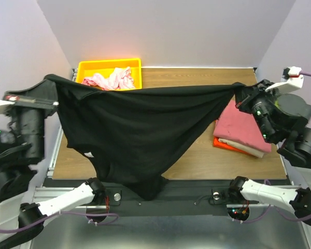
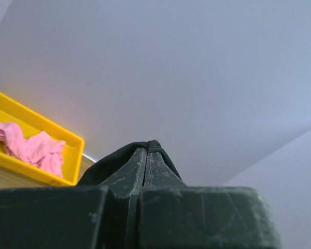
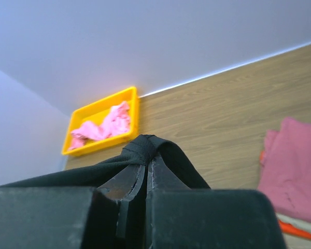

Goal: Fold and stack the t-shirts
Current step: Flatten the tshirt out

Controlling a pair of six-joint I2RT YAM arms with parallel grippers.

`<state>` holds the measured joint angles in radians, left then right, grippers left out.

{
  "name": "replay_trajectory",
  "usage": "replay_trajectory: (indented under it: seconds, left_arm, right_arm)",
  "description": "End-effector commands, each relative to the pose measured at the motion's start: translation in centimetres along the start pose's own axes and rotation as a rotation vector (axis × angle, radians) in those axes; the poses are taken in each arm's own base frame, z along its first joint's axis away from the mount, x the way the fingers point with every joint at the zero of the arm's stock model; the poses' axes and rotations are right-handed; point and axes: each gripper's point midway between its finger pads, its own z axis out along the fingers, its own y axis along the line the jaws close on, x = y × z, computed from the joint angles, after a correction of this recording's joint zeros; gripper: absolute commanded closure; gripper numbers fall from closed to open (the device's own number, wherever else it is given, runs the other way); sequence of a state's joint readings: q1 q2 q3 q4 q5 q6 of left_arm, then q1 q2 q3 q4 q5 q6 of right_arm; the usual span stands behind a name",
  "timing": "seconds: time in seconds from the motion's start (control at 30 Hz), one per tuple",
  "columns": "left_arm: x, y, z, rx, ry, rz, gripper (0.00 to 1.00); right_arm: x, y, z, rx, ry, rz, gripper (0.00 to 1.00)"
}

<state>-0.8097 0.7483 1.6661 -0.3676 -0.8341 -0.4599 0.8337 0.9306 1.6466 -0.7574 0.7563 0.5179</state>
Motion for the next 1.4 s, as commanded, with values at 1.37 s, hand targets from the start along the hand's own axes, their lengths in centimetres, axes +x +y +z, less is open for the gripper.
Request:
replay_trajectory:
  seconds: [1.37]
  left_arm:
    - [11.5,7.1,8.7,-0.027,0.033,0.178,1.00]
  right_arm:
    - [10.6,-7.9,10.0,0.031,0.161,-0.076,1.00]
